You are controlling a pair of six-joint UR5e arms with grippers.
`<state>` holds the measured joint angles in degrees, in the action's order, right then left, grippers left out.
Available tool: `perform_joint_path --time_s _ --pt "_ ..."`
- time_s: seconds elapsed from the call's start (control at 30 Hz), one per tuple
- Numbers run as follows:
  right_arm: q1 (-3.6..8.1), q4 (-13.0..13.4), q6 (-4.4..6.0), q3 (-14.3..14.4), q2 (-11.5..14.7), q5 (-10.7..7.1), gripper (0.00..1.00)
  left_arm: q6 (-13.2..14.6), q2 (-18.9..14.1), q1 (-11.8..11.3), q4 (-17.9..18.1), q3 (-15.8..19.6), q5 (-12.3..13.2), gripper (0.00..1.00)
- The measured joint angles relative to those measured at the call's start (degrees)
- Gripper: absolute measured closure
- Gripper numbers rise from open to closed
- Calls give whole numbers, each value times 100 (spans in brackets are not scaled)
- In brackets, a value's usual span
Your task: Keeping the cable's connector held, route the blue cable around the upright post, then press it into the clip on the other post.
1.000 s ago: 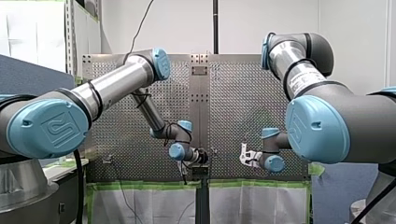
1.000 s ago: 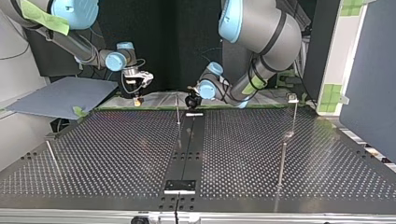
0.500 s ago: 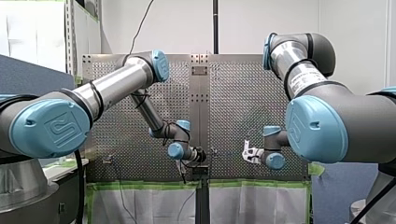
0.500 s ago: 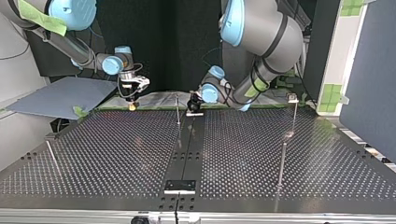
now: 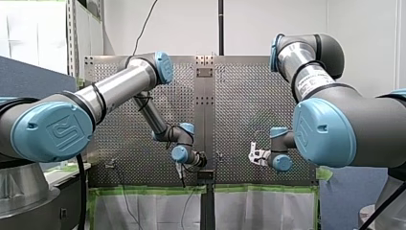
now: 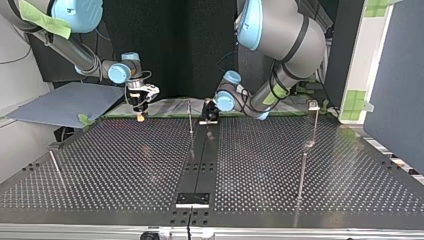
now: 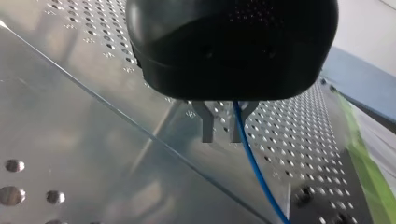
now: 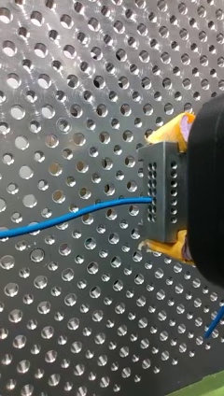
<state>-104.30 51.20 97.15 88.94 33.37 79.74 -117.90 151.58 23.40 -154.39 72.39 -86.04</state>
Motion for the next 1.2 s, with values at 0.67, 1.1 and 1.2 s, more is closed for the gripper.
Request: perform_joint_path --time_s 0.67,1.1,1.2 --pt "1 -58 8 -2 0 -7 100 1165 -175 430 -984 1 -641 0" --pt "8 -70 8 -3 0 -17 100 1807 -555 412 -854 400 -459 0" --pt "10 -80 6 -3 0 -18 100 1974 -723 399 -704 568 -417 0"
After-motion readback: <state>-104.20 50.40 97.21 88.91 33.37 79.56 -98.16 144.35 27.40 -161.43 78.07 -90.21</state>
